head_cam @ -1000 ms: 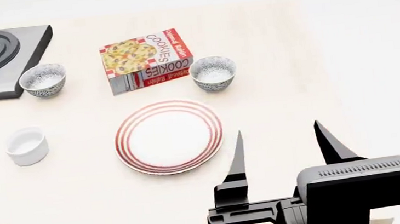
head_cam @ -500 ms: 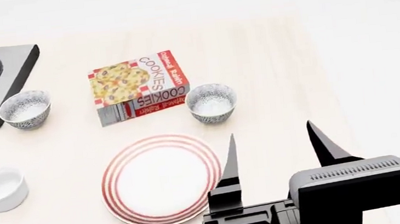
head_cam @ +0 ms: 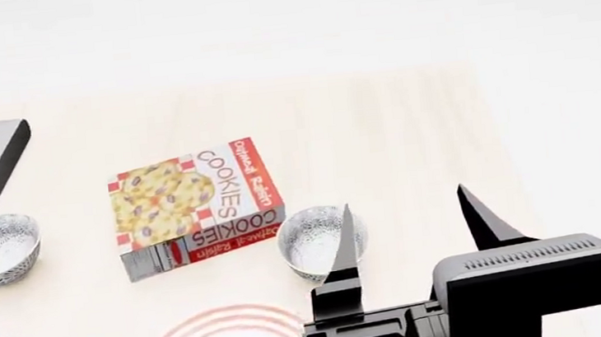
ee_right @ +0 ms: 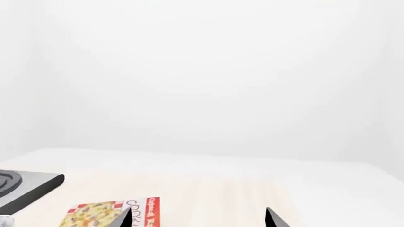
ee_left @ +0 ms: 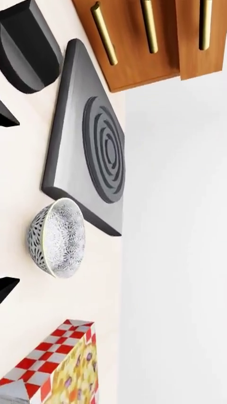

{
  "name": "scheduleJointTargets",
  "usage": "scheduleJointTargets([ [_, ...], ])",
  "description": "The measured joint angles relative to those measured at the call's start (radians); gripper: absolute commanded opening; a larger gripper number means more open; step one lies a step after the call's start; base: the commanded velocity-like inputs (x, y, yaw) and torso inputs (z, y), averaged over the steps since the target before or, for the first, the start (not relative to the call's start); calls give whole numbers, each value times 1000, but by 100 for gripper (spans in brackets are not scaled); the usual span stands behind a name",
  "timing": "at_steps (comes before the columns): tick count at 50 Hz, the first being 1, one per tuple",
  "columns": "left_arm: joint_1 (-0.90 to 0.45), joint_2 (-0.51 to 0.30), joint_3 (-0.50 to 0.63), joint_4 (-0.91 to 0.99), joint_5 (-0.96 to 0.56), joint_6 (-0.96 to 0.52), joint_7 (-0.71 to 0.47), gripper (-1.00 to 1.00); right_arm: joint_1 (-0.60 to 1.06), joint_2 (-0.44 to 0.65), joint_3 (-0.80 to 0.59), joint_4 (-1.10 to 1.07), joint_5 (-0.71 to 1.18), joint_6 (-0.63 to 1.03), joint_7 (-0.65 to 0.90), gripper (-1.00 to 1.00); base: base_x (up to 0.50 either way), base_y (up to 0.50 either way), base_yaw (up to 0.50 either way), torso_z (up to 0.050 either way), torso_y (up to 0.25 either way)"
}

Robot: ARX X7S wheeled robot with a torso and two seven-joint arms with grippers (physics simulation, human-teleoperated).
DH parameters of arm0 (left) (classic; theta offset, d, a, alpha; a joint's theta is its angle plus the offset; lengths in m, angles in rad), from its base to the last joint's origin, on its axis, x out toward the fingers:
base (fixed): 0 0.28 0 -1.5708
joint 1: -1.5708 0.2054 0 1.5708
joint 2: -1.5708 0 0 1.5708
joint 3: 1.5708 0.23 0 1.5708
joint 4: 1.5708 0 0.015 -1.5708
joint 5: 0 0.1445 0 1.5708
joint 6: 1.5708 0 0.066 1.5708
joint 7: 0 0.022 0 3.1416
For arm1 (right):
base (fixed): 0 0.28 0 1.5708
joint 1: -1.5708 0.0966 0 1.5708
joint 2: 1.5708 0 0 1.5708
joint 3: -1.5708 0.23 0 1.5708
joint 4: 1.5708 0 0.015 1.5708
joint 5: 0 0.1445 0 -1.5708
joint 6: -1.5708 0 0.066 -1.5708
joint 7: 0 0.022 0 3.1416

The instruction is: Pick the akita bowl next to the plate and place it on the plate.

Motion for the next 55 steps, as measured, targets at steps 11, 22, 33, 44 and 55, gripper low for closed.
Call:
scheduleJointTargets([
  [11, -2, -2, 4, 0, -2, 1, -3, 100, 2, 5, -5, 7, 3, 0, 5, 100, 500, 0, 0, 0, 1],
  [22, -3, -4, 8, -8, -4, 6, -5, 100, 1, 8, -10, 23, 5, -16, 5, 100, 136, 0, 0, 0, 0],
  [33, 0, -7, 10, -3, -8, 4, -7, 100, -4, 15, -18, 23, 10, -30, 1, 100, 400, -15, 0, 0, 0],
  [44, 2, -9, 13, 0, -12, 3, -10, 100, -3, 20, -24, 30, 10, -31, 7, 100, 255, -10, 0, 0, 0],
  [55, 1, -11, 16, -3, -15, 4, -12, 100, 90, 25, -31, 103, 21, 48, 14, 100, 0, 0, 0, 0, 0],
])
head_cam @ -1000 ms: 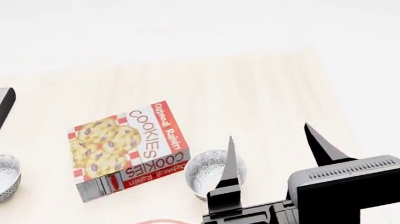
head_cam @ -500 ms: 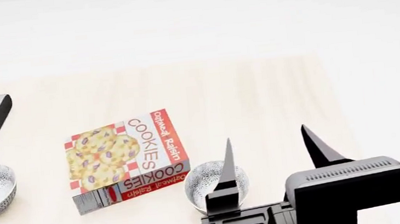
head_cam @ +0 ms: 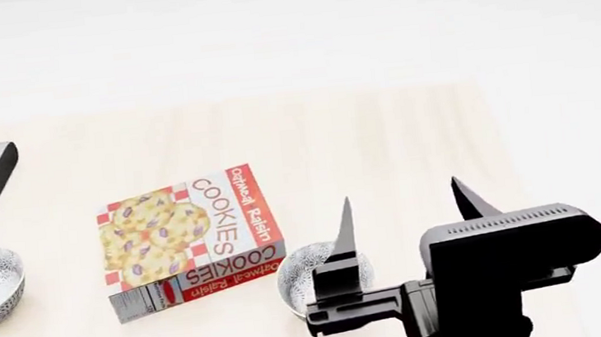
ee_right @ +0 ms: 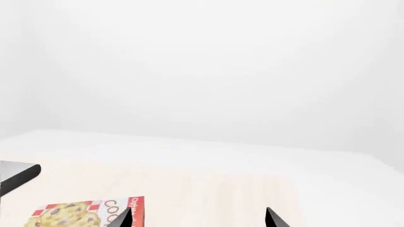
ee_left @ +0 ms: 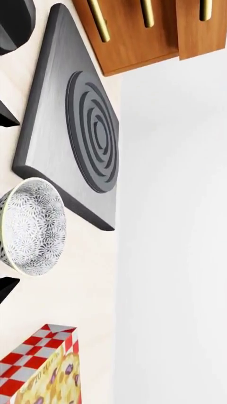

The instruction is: Pick the akita bowl next to the plate and place it on the plate.

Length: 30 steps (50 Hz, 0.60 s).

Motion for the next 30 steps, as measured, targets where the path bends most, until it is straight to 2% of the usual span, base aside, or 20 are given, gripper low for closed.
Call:
scheduleJointTargets([
  [17, -2, -3, 5, -6, -4, 3, -3, 100, 244, -22, -31, 328, 34, 133, -51, 100, 0, 0, 0, 0, 0],
  [30, -1, -6, 10, -2, -5, 1, -7, 100, 448, -64, -56, 661, 24, 156, -83, 100, 0, 0, 0, 0, 0],
])
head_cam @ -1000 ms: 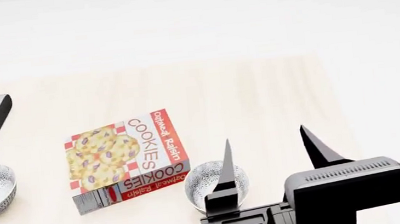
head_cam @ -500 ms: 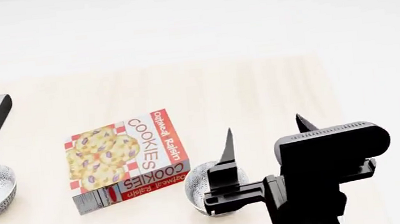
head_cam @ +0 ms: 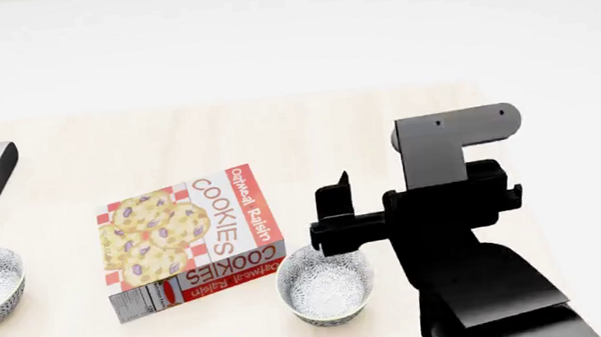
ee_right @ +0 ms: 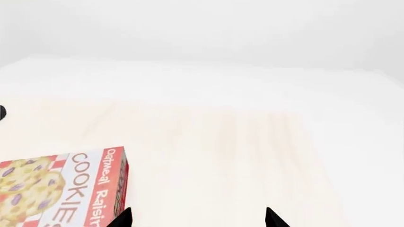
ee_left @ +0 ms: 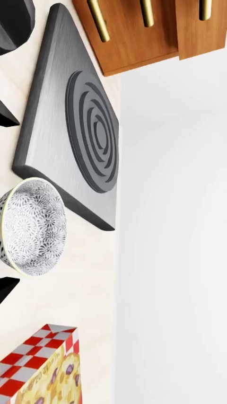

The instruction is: Pick the akita bowl next to the plate and place it on the plate.

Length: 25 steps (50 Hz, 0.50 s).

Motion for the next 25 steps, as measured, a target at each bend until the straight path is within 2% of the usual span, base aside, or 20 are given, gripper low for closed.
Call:
scheduleJointTargets([
  [25, 3, -5, 8, 5, -3, -1, -7, 100, 347, -97, -60, 734, -48, -144, -106, 100, 0, 0, 0, 0, 0],
])
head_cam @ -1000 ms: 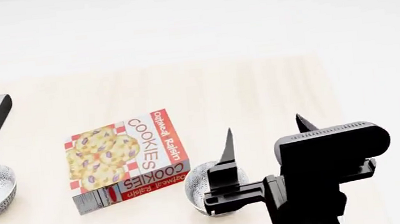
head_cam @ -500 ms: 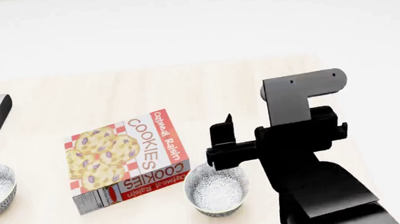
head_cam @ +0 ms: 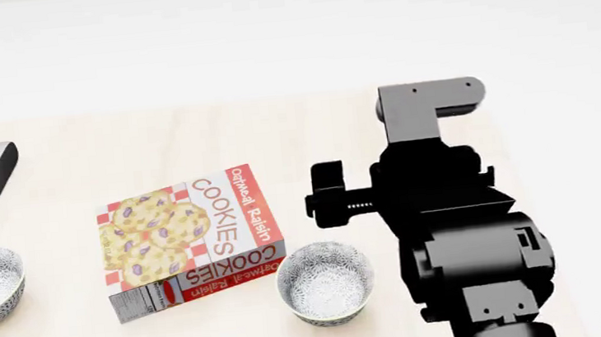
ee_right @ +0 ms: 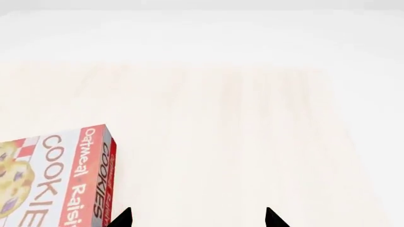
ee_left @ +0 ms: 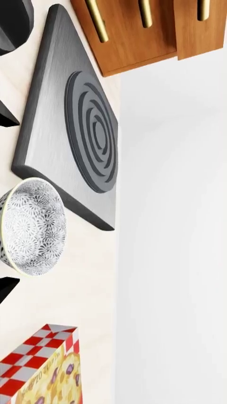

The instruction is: Pick the akita bowl next to the plate and place it on the plate.

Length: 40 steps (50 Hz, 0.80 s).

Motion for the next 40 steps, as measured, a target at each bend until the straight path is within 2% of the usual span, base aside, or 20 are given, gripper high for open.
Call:
scheduleJointTargets([
  [7, 0, -1, 2, 0, -2, 1, -1, 100, 96, -32, -3, 234, -12, -71, -37, 100, 0, 0, 0, 0, 0],
  [14, 1, -2, 3, -1, -4, 2, -2, 100, 146, -51, 21, 361, -30, -86, -61, 100, 0, 0, 0, 0, 0],
  [40, 0, -7, 10, -3, -11, 3, -7, 100, 169, -83, 214, 477, -186, -46, -110, 100, 0, 0, 0, 0, 0],
])
